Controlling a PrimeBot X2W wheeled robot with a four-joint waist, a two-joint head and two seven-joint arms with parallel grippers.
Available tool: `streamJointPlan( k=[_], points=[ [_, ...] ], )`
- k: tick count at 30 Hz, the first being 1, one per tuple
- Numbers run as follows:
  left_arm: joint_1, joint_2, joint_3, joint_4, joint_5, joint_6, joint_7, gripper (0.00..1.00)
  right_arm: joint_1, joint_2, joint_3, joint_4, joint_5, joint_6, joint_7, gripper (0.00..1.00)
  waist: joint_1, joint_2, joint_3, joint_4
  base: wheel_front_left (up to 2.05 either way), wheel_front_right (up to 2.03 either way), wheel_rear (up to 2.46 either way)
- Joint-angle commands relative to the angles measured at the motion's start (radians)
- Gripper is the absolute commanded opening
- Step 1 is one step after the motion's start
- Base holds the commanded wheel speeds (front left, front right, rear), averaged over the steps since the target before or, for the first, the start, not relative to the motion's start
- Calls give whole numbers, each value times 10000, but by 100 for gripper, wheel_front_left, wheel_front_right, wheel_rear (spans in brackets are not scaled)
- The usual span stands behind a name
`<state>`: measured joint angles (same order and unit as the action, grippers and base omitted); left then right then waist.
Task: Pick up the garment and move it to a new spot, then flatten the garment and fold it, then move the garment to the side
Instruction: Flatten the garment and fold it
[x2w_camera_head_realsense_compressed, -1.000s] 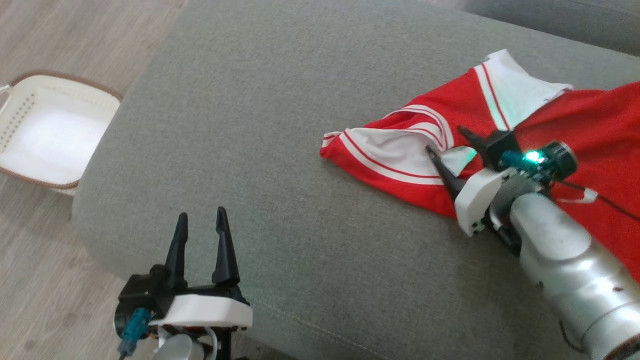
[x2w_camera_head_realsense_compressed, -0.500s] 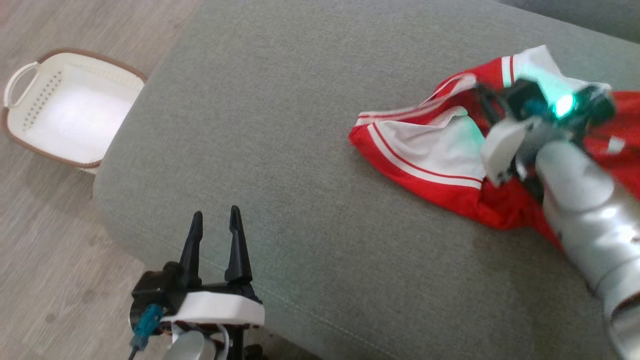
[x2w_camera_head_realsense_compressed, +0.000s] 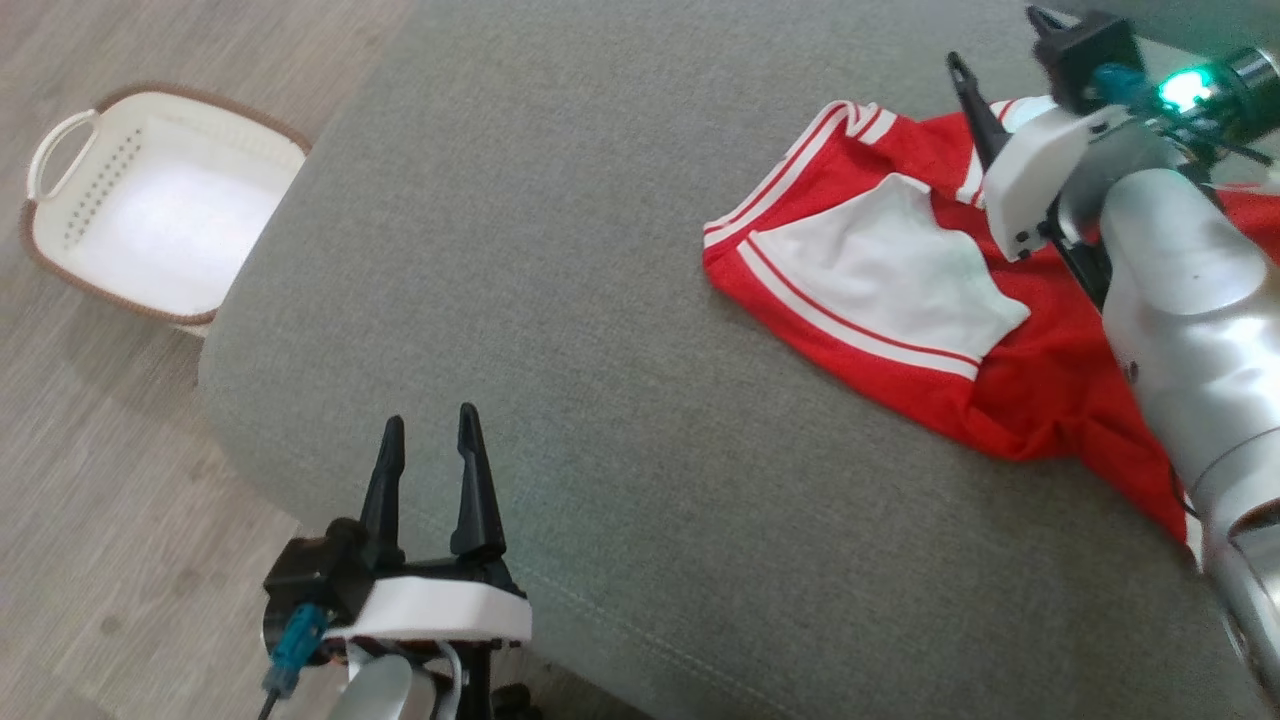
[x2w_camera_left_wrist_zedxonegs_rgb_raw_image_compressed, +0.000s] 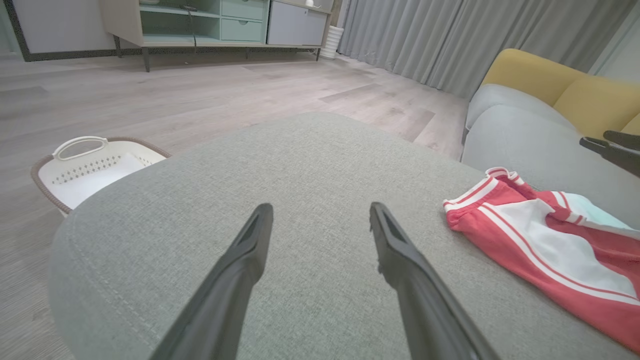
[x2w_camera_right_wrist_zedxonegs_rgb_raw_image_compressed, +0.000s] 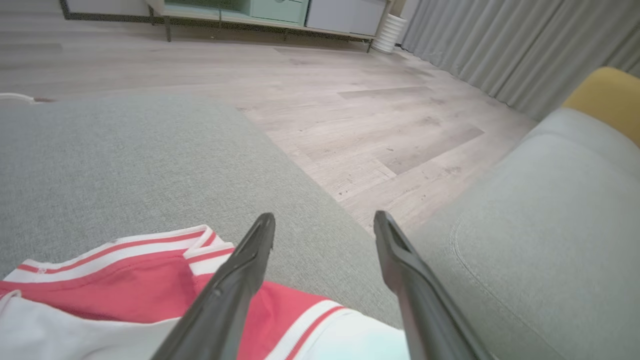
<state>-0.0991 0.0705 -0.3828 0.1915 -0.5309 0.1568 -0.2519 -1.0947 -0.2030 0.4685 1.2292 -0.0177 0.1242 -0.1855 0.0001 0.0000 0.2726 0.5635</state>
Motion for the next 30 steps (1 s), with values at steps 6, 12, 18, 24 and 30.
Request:
streamJointPlan(
  k=[6,12,18,24,30],
  points=[
    [5,5,627,-217,278,-92,-98,100,587,325,-374,13,919,65,-381,100,-1,0,-510,-586,0,0,0],
    [166,87,706,-299,413,-122,-98,100,2166,738,94,-266,2174,65,-528,100,-1,0,-677,-1219,0,0,0],
    [127,111,640,-330,455,-145,-99,100,3045,957,512,-731,3159,65,-352,100,-1,0,-596,-1347,0,0,0],
    [91,140,561,-300,466,-147,-82,100,3603,997,997,-1355,4236,65,196,100,-1,0,-574,-1309,0,0,0],
    [86,160,499,-267,454,-134,-64,100,3793,869,1447,-1664,4831,65,859,100,-1,0,-576,-1178,0,0,0]
  ],
)
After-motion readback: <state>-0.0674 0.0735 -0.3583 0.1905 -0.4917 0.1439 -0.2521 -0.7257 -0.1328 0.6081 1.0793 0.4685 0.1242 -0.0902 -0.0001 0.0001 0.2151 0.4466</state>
